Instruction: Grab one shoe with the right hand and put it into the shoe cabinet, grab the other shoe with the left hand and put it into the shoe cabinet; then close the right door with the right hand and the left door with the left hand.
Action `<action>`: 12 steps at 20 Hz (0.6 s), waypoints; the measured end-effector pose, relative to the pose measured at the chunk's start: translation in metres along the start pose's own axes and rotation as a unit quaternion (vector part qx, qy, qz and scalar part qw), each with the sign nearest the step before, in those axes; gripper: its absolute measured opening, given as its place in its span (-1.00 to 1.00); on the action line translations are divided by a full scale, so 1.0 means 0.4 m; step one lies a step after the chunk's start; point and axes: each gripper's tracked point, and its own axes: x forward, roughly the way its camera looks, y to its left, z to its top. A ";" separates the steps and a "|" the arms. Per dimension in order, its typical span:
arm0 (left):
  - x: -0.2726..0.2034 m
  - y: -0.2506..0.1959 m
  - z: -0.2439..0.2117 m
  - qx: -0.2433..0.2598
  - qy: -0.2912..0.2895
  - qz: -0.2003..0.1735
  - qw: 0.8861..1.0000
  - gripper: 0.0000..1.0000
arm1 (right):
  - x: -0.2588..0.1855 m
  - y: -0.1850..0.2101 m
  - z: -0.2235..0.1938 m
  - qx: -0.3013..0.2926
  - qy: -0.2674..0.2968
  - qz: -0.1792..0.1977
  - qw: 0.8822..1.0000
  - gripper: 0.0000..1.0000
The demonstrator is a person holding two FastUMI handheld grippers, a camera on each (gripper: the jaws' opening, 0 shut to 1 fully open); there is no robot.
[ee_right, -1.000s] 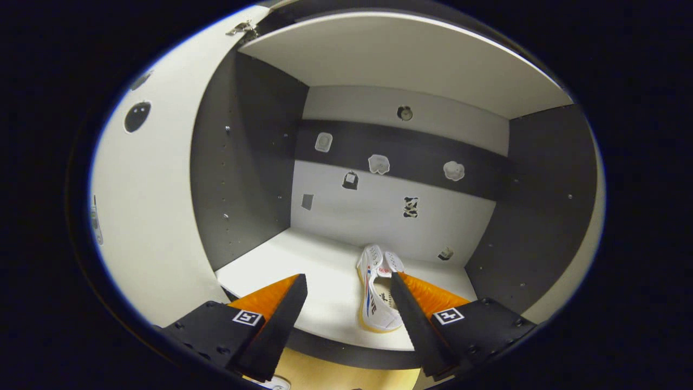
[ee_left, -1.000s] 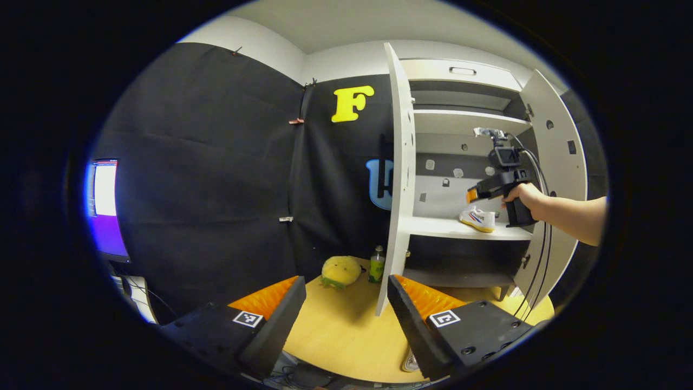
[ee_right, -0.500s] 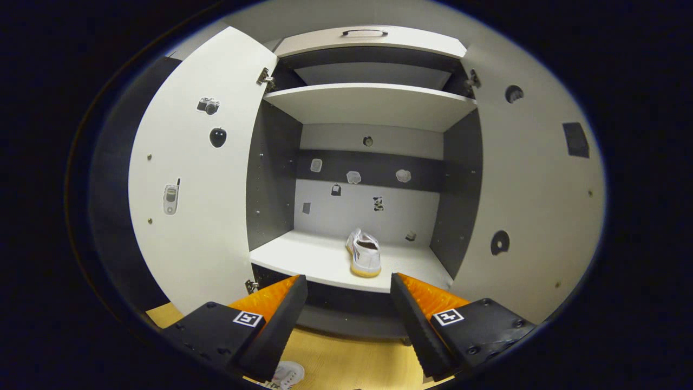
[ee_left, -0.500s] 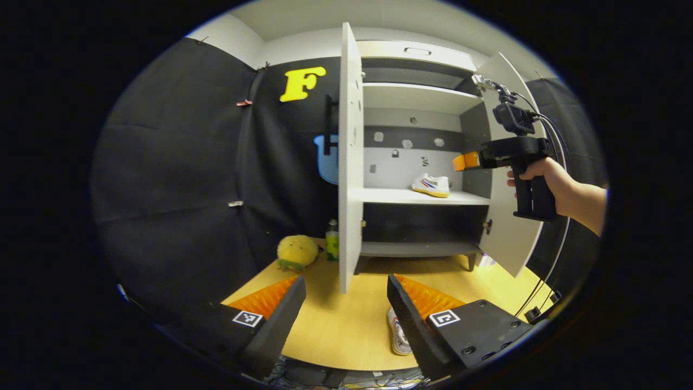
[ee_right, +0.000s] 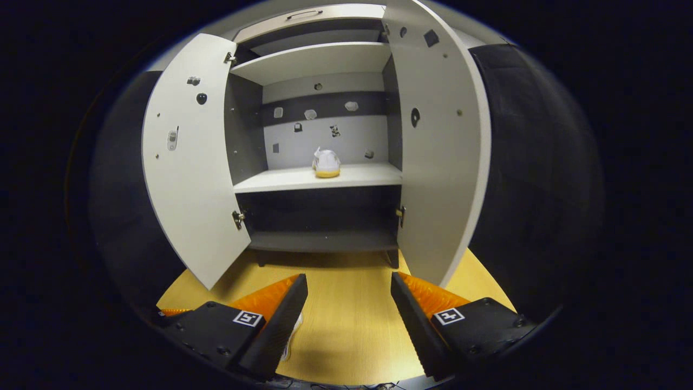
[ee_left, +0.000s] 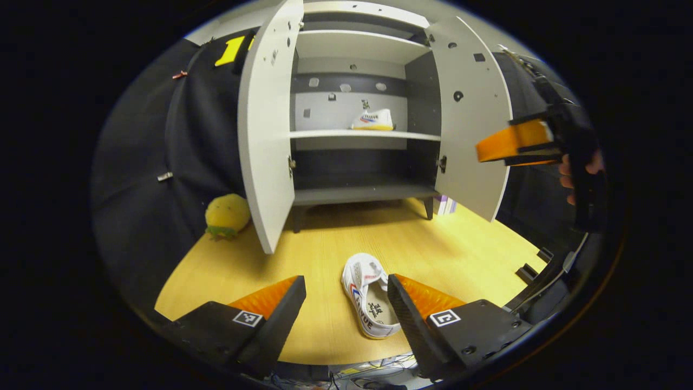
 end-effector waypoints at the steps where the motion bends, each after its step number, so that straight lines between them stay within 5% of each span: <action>1: 0.028 -0.001 -0.023 0.001 0.013 -0.004 1.000 0.91 | -0.015 -0.017 -0.029 0.001 0.009 -0.010 1.000 0.97; 10: 0.285 -0.007 -0.193 0.019 0.118 -0.033 0.992 0.92 | -0.136 -0.123 -0.128 0.000 0.039 -0.068 0.997 0.97; 12: 0.335 0.008 -0.186 0.037 0.119 -0.015 0.992 0.75 | -0.153 -0.146 -0.128 0.008 0.037 -0.080 0.996 0.96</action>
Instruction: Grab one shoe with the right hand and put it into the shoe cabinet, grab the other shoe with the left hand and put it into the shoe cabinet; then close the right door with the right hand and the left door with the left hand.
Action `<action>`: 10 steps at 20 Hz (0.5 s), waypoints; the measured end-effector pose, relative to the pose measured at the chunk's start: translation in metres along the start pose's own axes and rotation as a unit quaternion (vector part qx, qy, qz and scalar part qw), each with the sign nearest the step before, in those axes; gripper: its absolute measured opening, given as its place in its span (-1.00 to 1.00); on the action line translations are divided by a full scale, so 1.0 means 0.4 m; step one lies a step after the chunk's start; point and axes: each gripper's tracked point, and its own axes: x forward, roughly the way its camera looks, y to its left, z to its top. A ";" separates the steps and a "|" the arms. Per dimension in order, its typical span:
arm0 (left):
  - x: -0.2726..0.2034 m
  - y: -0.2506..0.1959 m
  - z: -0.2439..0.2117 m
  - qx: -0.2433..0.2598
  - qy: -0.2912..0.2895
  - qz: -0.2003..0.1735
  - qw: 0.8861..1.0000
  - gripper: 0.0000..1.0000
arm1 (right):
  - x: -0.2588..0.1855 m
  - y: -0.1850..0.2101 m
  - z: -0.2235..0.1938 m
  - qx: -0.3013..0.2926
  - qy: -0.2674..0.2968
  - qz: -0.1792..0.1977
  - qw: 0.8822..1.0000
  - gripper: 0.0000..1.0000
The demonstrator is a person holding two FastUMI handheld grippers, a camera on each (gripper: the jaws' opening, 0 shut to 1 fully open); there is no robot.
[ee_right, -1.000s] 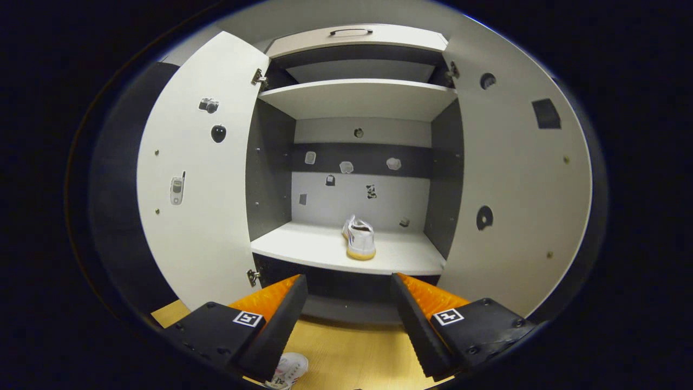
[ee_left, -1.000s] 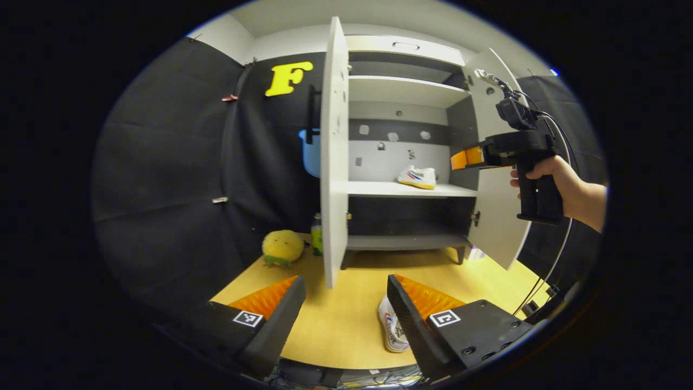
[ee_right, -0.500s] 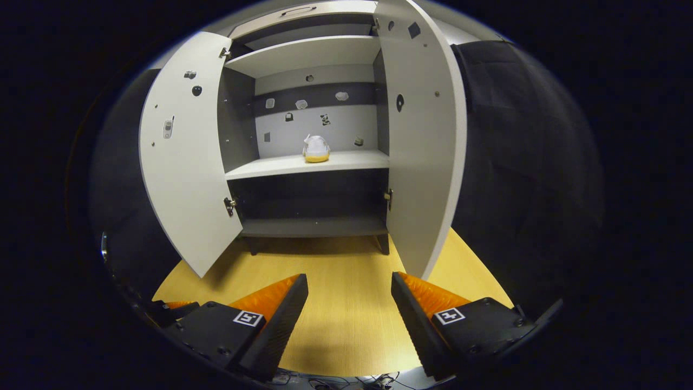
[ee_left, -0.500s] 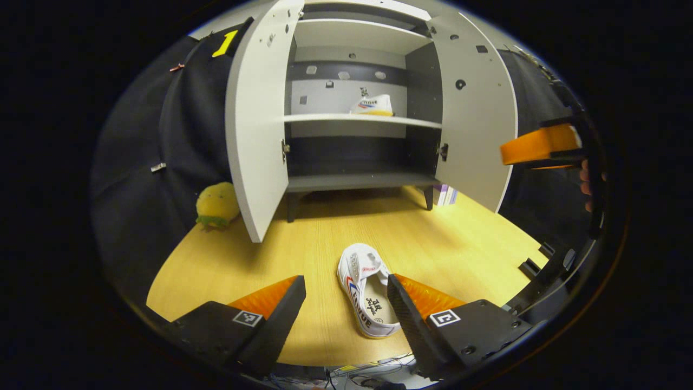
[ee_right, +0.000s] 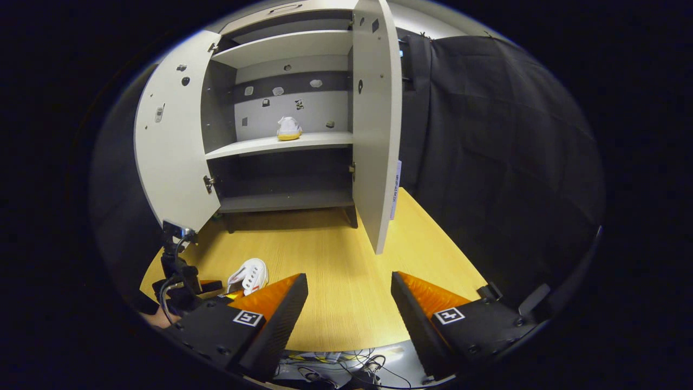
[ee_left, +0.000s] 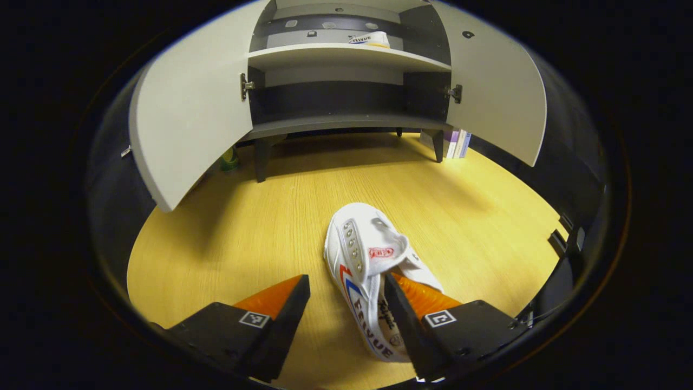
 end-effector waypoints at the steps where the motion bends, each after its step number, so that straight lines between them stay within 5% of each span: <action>1: 0.018 0.011 0.011 0.005 0.002 0.013 1.000 0.51 | -0.004 -0.014 0.004 0.002 -0.004 -0.008 1.000 0.96; 10: 0.088 0.028 0.010 -0.015 0.041 0.063 0.997 -0.78 | -0.016 -0.119 0.045 0.002 -0.030 -0.043 0.999 0.96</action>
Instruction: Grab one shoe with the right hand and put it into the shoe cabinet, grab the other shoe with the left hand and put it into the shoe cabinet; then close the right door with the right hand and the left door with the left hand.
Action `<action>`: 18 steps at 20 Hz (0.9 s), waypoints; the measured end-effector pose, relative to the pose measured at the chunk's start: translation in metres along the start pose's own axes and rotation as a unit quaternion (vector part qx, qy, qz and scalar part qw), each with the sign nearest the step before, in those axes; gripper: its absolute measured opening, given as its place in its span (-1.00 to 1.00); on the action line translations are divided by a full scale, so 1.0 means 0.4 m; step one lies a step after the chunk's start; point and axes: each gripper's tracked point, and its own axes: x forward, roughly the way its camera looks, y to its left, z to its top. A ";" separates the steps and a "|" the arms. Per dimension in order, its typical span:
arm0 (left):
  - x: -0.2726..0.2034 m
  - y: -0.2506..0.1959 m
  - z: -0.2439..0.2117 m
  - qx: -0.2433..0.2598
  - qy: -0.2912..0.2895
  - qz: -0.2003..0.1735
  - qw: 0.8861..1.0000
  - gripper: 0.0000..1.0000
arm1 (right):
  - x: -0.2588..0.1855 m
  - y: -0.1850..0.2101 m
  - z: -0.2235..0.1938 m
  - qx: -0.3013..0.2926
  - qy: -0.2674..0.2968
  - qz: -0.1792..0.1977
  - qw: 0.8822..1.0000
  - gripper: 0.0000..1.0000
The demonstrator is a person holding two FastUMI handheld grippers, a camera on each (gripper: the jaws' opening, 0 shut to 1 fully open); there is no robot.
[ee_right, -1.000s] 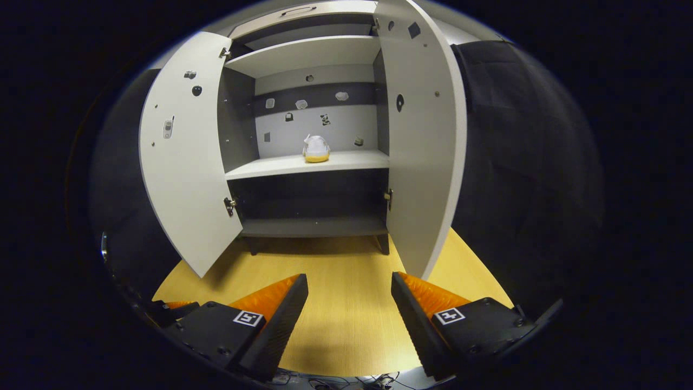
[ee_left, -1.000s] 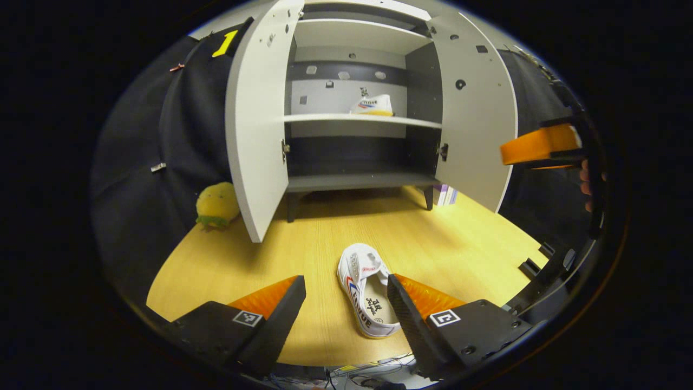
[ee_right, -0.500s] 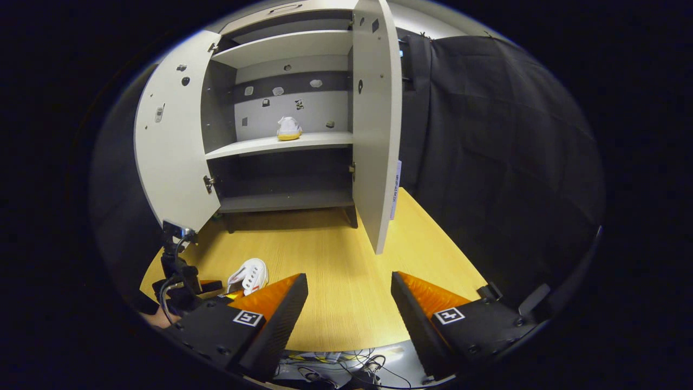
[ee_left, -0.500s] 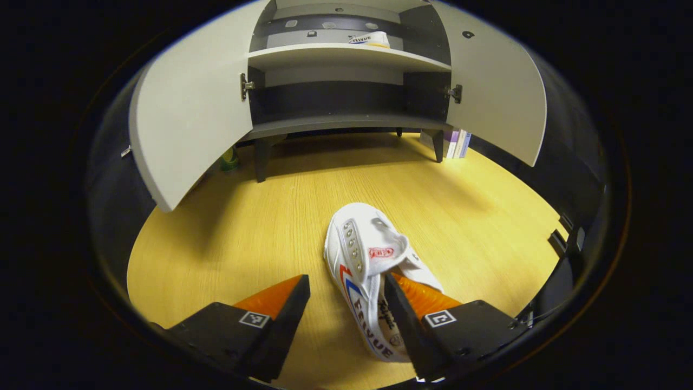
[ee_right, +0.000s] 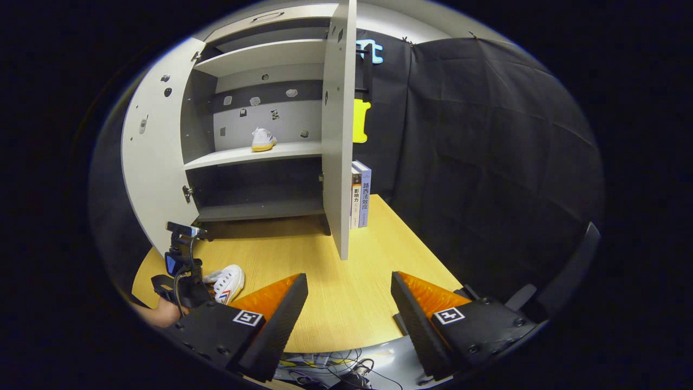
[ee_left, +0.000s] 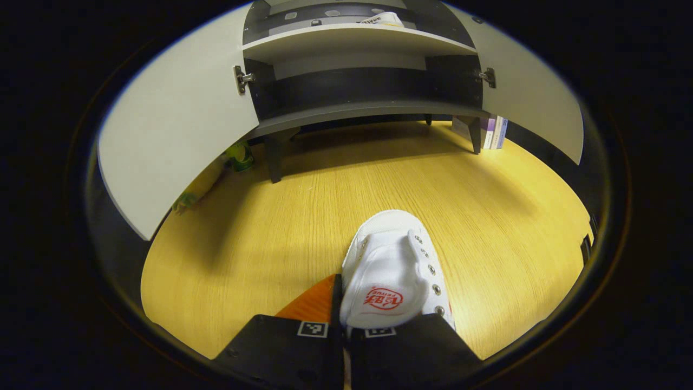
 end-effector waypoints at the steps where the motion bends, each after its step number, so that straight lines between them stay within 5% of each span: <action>1: 0.003 0.003 0.004 -0.003 0.002 -0.005 1.000 -0.82 | 0.000 -0.009 0.007 0.000 -0.003 -0.001 1.000 0.97; 8: -0.087 0.021 0.095 -0.062 -0.007 -0.014 0.998 -0.88 | 0.011 -0.043 0.046 0.006 -0.022 0.004 1.000 0.97; 18: -0.458 0.064 0.562 -0.062 -0.146 -0.016 0.987 -0.88 | 0.011 -0.116 0.174 0.015 -0.066 0.022 0.997 0.96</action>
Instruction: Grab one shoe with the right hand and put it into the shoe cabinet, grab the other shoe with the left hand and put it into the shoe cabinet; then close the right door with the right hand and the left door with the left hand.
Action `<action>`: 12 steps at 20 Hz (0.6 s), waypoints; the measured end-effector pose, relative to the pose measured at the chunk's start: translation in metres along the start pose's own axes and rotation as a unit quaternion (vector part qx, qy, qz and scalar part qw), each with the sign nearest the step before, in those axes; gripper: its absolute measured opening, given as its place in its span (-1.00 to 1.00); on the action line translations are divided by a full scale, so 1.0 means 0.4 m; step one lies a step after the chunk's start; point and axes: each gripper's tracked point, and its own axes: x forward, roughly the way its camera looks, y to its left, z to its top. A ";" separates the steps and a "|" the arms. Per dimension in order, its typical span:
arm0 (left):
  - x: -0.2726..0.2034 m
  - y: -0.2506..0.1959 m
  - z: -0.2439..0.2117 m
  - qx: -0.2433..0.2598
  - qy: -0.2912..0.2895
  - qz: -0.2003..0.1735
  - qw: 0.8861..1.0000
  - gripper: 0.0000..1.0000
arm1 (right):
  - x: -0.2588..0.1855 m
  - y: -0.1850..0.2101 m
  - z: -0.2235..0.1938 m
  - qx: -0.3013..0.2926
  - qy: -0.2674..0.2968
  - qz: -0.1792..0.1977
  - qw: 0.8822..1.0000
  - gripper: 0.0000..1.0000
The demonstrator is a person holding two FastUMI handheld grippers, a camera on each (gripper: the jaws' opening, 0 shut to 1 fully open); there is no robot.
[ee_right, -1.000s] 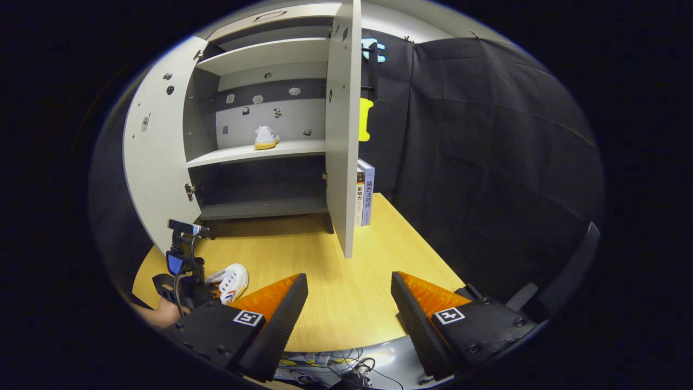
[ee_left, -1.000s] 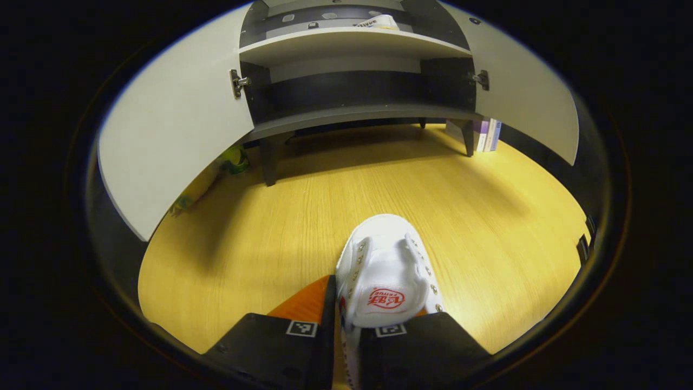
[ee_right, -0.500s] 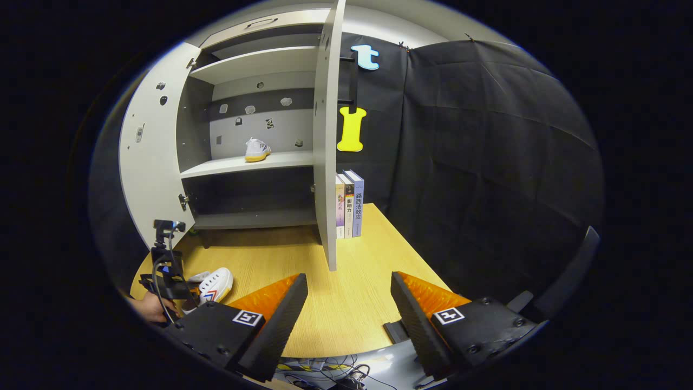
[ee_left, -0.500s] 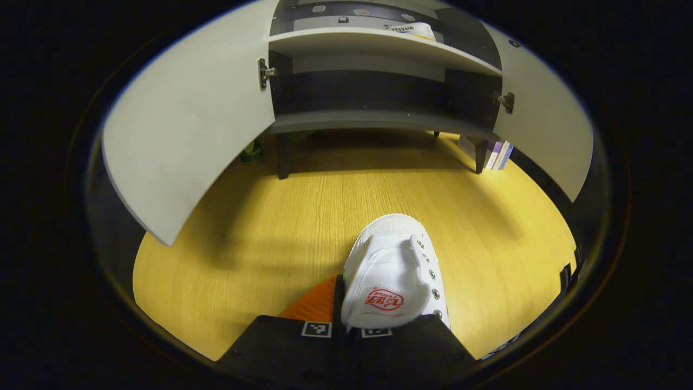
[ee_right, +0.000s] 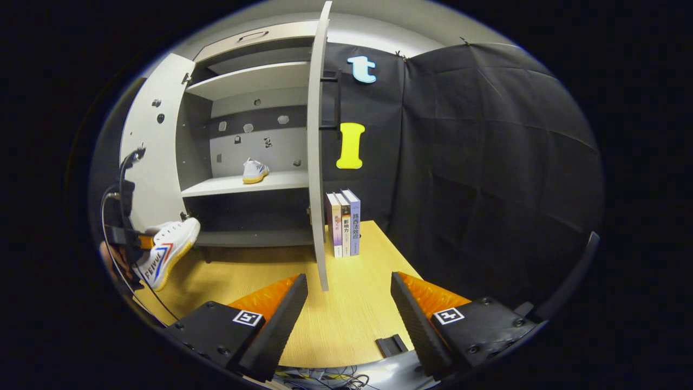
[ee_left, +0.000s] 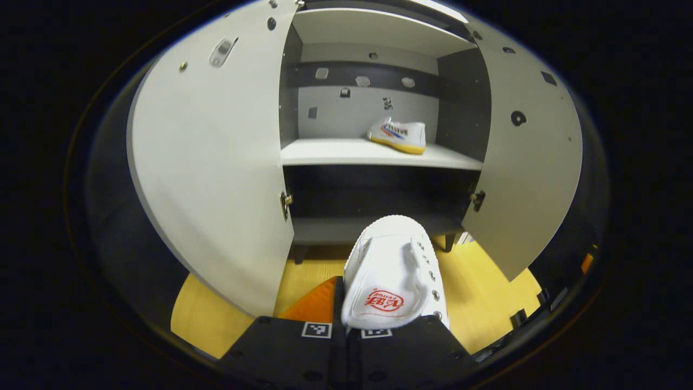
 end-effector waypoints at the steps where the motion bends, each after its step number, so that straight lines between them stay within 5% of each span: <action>1: -0.007 -0.007 0.056 -0.001 -0.012 -0.003 1.000 -0.88 | 0.012 -0.003 0.015 0.001 -0.004 0.003 1.000 0.96; 5: 0.039 -0.011 0.270 -0.024 -0.053 0.007 0.998 -0.89 | 0.055 -0.021 0.079 0.009 -0.029 0.011 0.999 0.96; 12: 0.305 0.035 0.558 -0.017 -0.053 0.059 0.997 -0.88 | 0.120 -0.086 0.086 0.021 -0.040 0.010 0.999 0.96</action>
